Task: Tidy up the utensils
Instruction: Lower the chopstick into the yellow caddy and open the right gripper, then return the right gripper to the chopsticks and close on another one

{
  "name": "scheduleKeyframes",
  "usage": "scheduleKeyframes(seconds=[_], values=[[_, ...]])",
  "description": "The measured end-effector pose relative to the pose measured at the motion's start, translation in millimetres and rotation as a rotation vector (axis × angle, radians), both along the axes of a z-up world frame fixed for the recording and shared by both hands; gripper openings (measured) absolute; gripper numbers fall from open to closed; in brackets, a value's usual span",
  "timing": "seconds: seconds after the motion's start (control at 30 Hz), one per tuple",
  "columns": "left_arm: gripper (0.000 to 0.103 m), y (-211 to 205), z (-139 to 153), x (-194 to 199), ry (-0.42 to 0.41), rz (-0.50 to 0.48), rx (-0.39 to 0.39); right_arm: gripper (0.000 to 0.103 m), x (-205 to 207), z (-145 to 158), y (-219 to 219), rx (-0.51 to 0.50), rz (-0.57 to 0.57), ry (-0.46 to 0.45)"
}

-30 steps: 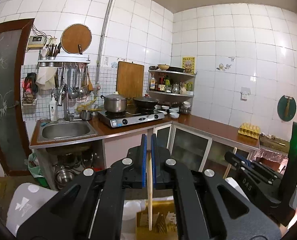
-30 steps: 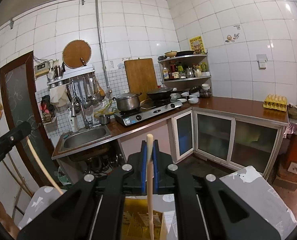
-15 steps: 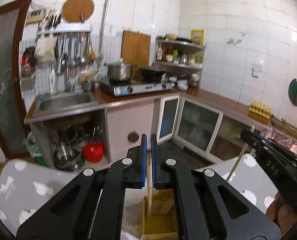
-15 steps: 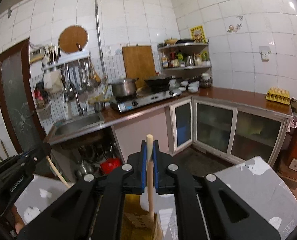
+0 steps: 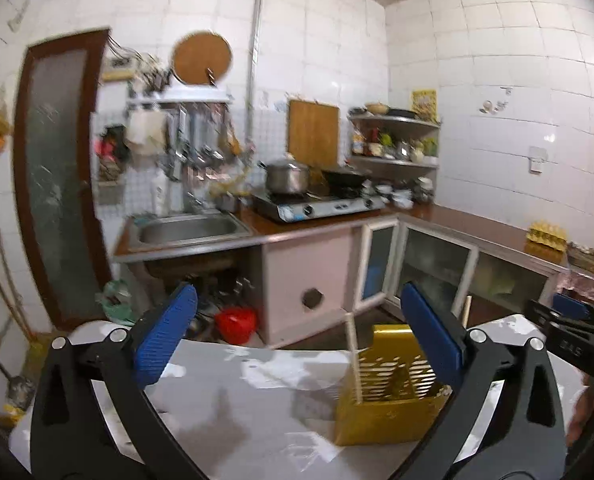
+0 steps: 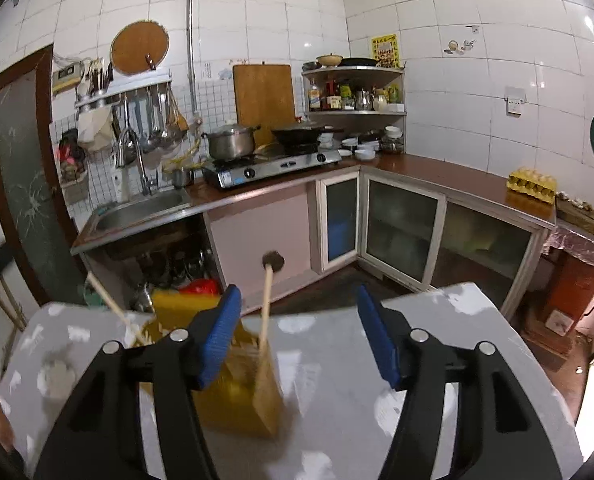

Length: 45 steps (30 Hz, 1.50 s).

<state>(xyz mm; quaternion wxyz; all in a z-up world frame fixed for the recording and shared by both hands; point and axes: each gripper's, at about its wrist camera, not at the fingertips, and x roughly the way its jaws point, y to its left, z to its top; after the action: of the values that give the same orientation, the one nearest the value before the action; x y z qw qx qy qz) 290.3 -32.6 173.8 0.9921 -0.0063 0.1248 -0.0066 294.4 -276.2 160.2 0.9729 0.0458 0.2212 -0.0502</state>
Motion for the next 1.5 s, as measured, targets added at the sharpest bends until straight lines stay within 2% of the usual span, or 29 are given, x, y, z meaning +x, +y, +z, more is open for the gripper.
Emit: scheduleKeyframes(seconds=[0.17,0.33,0.43,0.53,0.77,0.97,1.17,1.37,1.5], values=[[0.098,5.4,-15.6,-37.9,0.04,0.01,0.031,0.066,-41.2,-25.3,-4.4,-0.029,-0.015,0.061],[0.098,8.5,-47.9,-57.2,0.127,-0.021,0.04,0.066,-64.1,-71.8,-7.6,0.003,-0.026,0.162],[0.098,11.0,-74.0,-62.7,0.203,-0.036,0.021,0.066,-73.5,-99.2,-3.1,0.014,-0.022,0.211],[0.098,14.1,-102.9,-60.0,0.313,-0.056,0.001,0.066,-80.4,-123.9,4.6,0.012,-0.019,0.253],[0.098,9.2,-161.1,-56.4,0.471,-0.017,0.004,0.066,-88.2,-177.9,15.1,0.028,-0.021,0.364],[0.098,2.3,-192.4,-48.8,0.557,-0.011,0.016,0.066,-83.3,-191.6,24.1,0.01,-0.015,0.407],[0.098,-5.5,-211.6,-39.5,0.631,-0.006,0.008,0.066,-79.1,-198.6,29.5,-0.003,-0.019,0.438],[0.098,-14.3,-234.9,-32.5,0.712,0.003,0.059,0.066,-80.3,-199.8,28.5,0.001,-0.019,0.436],[0.099,-12.7,-234.9,-29.8,0.723,0.016,0.048,0.064,-79.9,-199.4,29.4,0.011,-0.029,0.445]])
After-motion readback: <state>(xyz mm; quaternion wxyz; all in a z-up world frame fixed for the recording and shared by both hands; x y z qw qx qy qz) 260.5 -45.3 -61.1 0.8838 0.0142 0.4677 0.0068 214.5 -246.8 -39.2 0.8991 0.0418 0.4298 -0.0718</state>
